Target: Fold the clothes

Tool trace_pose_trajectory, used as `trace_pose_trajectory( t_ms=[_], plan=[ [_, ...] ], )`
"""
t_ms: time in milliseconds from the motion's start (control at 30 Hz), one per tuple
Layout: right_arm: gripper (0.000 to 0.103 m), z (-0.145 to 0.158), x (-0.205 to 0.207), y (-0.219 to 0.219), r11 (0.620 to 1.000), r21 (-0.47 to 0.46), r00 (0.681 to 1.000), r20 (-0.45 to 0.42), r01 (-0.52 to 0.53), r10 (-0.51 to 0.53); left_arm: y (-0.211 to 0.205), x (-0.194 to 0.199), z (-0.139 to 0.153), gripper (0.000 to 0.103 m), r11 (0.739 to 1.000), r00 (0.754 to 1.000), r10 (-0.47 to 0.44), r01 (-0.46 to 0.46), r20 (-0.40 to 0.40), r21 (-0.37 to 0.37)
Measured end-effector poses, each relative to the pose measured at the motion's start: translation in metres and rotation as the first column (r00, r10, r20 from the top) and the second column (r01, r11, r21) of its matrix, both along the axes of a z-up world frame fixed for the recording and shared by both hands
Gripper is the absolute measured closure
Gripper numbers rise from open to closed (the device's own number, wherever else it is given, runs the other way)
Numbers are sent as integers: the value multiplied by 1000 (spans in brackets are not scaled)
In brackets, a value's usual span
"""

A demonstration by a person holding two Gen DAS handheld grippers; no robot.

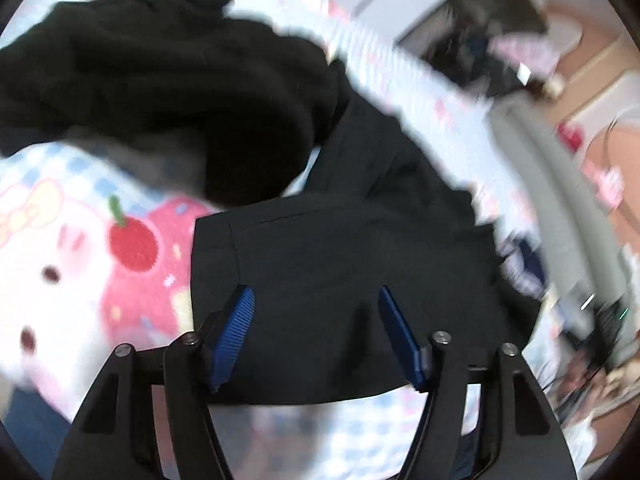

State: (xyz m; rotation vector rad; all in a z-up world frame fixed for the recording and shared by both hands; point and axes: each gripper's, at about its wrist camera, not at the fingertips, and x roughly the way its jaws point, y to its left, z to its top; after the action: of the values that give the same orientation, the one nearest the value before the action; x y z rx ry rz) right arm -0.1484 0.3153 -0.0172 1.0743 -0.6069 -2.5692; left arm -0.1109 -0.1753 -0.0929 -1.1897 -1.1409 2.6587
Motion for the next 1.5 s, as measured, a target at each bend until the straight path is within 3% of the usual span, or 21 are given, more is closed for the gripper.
trace_pose_trajectory(
  t_ms=[100, 267, 333, 367, 400, 433, 567, 667, 733, 767, 867, 900, 967, 1000, 1067, 1167, 1233, 1267, 1300, 1333, 1500],
  plan=[
    [27, -30, 21, -8, 995, 102, 999, 44, 9, -14, -5, 31, -12, 22, 978, 985, 170, -166, -26, 123],
    [31, -100, 30, 3, 998, 40, 976, 210, 55, -63, 14, 33, -22, 22, 993, 993, 115, -116, 10, 18],
    [43, -102, 28, 8, 997, 49, 976, 204, 63, -72, 22, 22, -18, 22, 995, 996, 87, -86, 21, -56],
    [64, -101, 26, 10, 995, 67, 977, 197, 69, -81, 25, 16, -17, 23, 994, 997, 70, -68, 28, -90],
    [73, -100, 25, 13, 994, 84, 978, 190, 75, -90, 27, 11, -15, 27, 991, 998, 54, -50, 31, -126],
    [77, -99, 23, 16, 992, 102, 978, 183, 81, -99, 28, 7, -13, 37, 986, 999, 37, -32, 32, -163],
    [82, -95, 19, 18, 959, 266, 981, 138, 100, -140, 22, 2, -14, 39, 985, 999, 12, -4, 44, -172],
    [87, -96, 27, 25, 916, 378, 971, 132, 137, -200, 17, -1, -16, 25, 986, 999, -3, 12, 54, -169],
    [94, -95, 37, 41, 934, 316, 968, 130, 165, -215, 13, -3, -17, 22, 986, 998, -14, 24, 60, -167],
    [90, -94, 41, 49, 955, 249, 971, 133, 162, -200, 12, -4, -17, 22, 986, 998, -19, 29, 64, -165],
    [50, -89, 45, 62, 996, 20, 987, 140, 83, -85, 6, -7, -19, 22, 986, 997, -35, 46, 73, -162],
    [47, -86, 43, 56, 999, 1, 991, 123, 48, -48, 5, -8, -19, 22, 986, 996, -40, 52, 76, -160],
    [41, -82, 35, 41, 1000, -19, 996, 91, -12, 14, 3, -11, -20, 21, 983, 995, -50, 65, 86, -172],
    [25, -82, 31, 34, 999, -23, 996, 87, -29, 30, 4, -14, -21, 19, 979, 994, -56, 73, 94, -193],
    [12, -87, 17, 21, 999, 9, 994, 103, -42, 41, 1, -18, -24, 16, 978, 992, -50, 72, 116, -197],
    [15, -98, -6, 4, 995, 80, 989, 140, -53, 42, 0, -15, -20, 17, 983, 992, -35, 57, 125, -176],
    [20, -93, -13, 6, 997, 66, 994, 106, -31, 24, 11, -10, -8, 73, 973, 993, -47, 70, 108, -221],
    [34, -88, -15, 8, 998, 54, 996, 90, -27, 22, 21, -7, 1, 77, 959, 993, -58, 84, 103, -271],
    [70, -85, -18, 8, 998, 54, 996, 88, -38, 34, 31, -6, 14, 86, 942, 994, -77, 99, 81, -320],
    [96, -82, -21, 9, 997, 53, 995, 87, -50, 45, 41, -6, 27, 88, 923, 994, -102, 113, 50, -368],
    [101, -59, -6, 6, 990, 73, 992, 49, -122, 119, 62, -20, 81, 89, 869, 979, -190, 130, -79, -477]
  ],
)
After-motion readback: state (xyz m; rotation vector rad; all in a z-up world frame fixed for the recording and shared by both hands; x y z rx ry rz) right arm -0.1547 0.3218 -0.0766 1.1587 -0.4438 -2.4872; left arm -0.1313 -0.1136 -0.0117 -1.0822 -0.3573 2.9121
